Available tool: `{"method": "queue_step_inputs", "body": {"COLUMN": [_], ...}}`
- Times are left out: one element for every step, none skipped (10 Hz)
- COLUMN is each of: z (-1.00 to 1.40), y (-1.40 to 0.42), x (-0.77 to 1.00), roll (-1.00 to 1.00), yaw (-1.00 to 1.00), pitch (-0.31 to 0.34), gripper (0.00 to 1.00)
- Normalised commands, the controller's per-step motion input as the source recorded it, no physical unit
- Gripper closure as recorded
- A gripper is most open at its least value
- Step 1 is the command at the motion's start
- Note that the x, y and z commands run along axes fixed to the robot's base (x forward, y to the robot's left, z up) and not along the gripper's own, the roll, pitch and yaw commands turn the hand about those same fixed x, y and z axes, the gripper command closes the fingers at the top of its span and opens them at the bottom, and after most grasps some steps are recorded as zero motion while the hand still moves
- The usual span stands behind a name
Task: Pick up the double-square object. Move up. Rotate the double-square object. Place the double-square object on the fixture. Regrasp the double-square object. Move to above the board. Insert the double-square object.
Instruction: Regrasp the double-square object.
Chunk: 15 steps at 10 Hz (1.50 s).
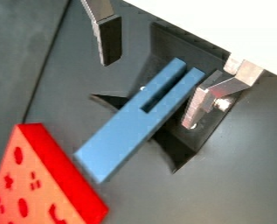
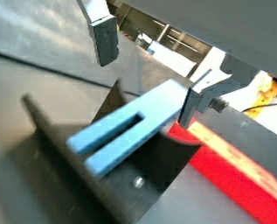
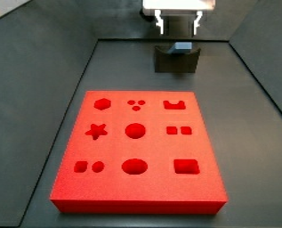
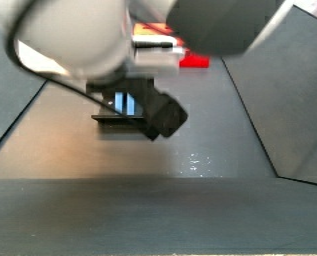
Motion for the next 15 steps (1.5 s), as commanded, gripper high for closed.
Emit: {"method": "queue_step_inputs", "body": {"z": [0.49, 0.31, 0.98, 0.92, 0.89, 0.86, 0.82, 0.76, 0.65, 0.44, 0.28, 0.10, 0.08, 0.05, 0.02], "y": [0.00, 0.00, -1.00, -1.00, -1.00, -1.00, -1.00, -1.00, -1.00, -0.84, -0.70, -0.35, -0.21, -0.04, -0.04], "x": [-0.03, -0.03, 0.00, 0.01, -0.02, -0.05, -0.05, -0.05, -0.05, -0.05, -0.04, -0.02, -0.02, -0.02, -0.01], "roll": [0.06, 0.05, 1.00, 1.00, 1.00, 1.00, 1.00, 1.00, 1.00, 1.00, 1.00, 1.00, 1.00, 1.00, 1.00], "yaw": [-0.02, -0.02, 0.03, 0.03, 0.03, 0.03, 0.03, 0.03, 0.03, 0.03, 0.03, 0.03, 0.03, 0.03, 0.03], "pitch": [0.045, 0.051, 0.065, 0.064, 0.053, 0.045, 0.042, 0.040, 0.039, 0.037, 0.035, 0.031, 0.030, 0.026, 0.023], "gripper": [0.00, 0.00, 0.00, 0.00, 0.00, 0.00, 0.00, 0.00, 0.00, 0.00, 0.00, 0.00, 0.00, 0.00, 0.00]}}
